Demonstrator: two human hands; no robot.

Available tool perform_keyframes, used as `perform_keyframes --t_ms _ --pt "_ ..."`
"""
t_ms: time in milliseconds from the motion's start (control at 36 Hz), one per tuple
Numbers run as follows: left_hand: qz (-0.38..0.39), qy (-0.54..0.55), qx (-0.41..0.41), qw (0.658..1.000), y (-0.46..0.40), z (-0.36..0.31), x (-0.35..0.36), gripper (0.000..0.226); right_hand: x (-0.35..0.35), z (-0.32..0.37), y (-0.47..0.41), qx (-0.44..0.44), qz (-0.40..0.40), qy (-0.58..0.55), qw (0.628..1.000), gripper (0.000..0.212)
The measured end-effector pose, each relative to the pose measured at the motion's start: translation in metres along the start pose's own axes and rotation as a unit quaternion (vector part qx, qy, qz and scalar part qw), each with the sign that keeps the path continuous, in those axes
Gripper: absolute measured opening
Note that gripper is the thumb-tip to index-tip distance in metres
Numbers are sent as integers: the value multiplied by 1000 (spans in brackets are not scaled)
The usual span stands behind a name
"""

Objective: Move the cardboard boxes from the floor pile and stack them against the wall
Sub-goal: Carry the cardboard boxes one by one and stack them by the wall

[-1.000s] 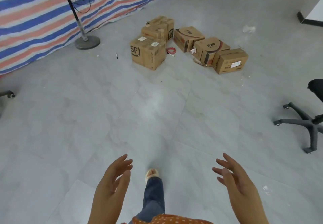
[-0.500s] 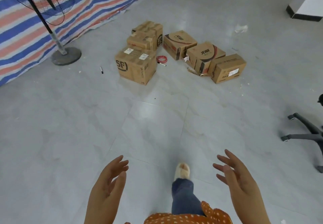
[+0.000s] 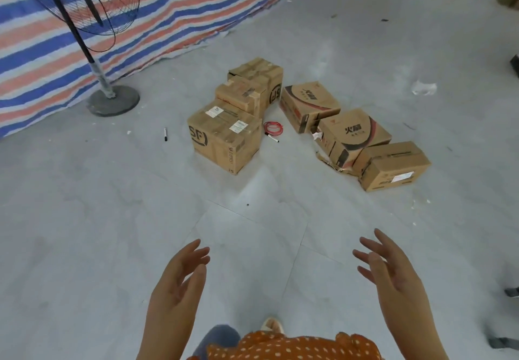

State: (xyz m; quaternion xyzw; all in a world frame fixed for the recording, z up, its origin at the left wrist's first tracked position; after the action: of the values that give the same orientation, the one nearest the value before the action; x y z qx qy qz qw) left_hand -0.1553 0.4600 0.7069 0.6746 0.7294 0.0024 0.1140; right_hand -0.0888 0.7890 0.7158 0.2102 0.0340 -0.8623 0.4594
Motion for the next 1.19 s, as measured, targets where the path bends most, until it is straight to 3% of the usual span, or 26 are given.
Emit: perform_keyframes --t_ms 278,583,778,972,1083,1194 --pt "-37 -35 -54 997 -128 -15 51 40 53 13 -136 34 54 23 998 34" --pt "-14 -32 -28 999 -352 -89 98 22 134 78 -330 40 10 -4 999 32" --pt "-14 -49 -43 998 -450 -107 109 31 197 131 -420 47 67 48 995 52" --pt "-68 -62 -69 993 -516 -103 113 33 234 141 -509 51 128 76 988 41" --pt "-115 -53 -88 988 -554 -96 127 33 260 152 -573 15 175 91 980 66" --pt "-166 -30 -111 979 -590 -89 155 34 290 166 -646 -13 237 97 967 36"
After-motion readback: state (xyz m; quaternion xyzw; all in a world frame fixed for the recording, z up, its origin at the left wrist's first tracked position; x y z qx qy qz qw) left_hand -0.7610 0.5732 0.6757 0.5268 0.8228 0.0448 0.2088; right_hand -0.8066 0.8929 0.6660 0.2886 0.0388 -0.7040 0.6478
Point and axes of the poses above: each hand's wrist, its own y-axis away from the middle knuckle, its own x-axis out of the palm, z = x × y, the point moved 9 cm from there along -y, towards the middle knuckle, and after that the axes turned 3 degrees about y, right-handed, at the moved point
